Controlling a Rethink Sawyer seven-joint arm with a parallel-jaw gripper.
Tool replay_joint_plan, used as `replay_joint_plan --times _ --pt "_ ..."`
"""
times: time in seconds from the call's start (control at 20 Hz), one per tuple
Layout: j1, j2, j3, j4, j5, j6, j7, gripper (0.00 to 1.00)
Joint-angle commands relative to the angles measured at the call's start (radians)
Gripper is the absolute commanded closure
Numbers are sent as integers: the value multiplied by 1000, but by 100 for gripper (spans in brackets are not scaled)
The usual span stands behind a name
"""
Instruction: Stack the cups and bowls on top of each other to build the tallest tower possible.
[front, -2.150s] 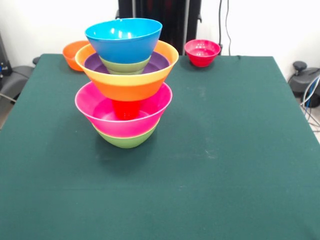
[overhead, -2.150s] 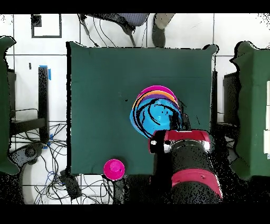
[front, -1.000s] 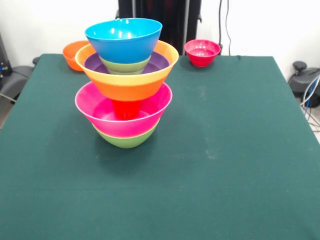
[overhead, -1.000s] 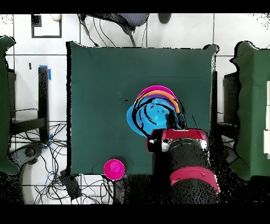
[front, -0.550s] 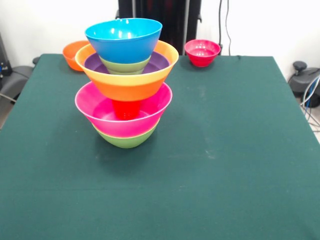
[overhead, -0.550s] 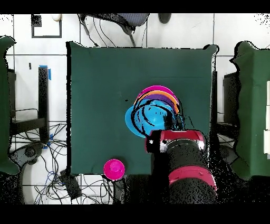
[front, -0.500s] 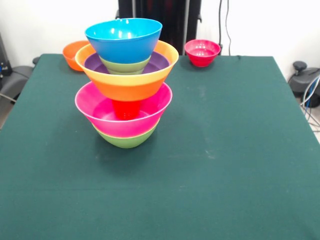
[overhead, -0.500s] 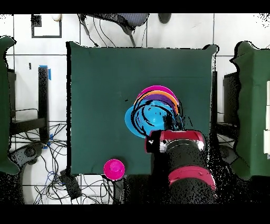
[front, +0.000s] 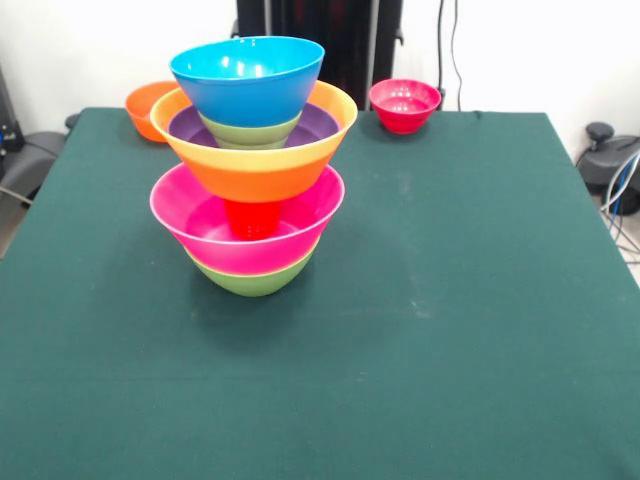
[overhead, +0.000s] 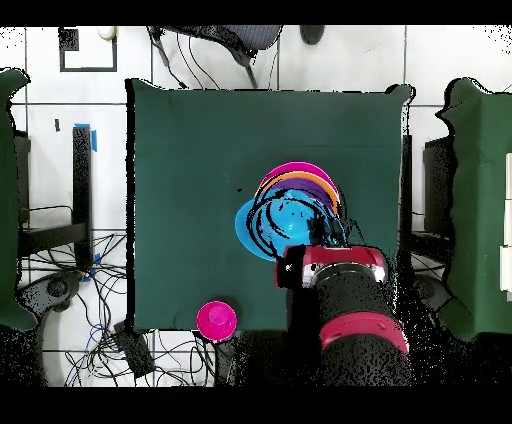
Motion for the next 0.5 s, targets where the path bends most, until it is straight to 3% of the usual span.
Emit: replay_joint_plan --times 0.05,0.3,0.5 --pt "36 18 -45 269 88 -54 -432 100" --pt "55 17 -50 284 165 -71 -497 100" --pt "55 23 -51 279 154 -64 -486 100"
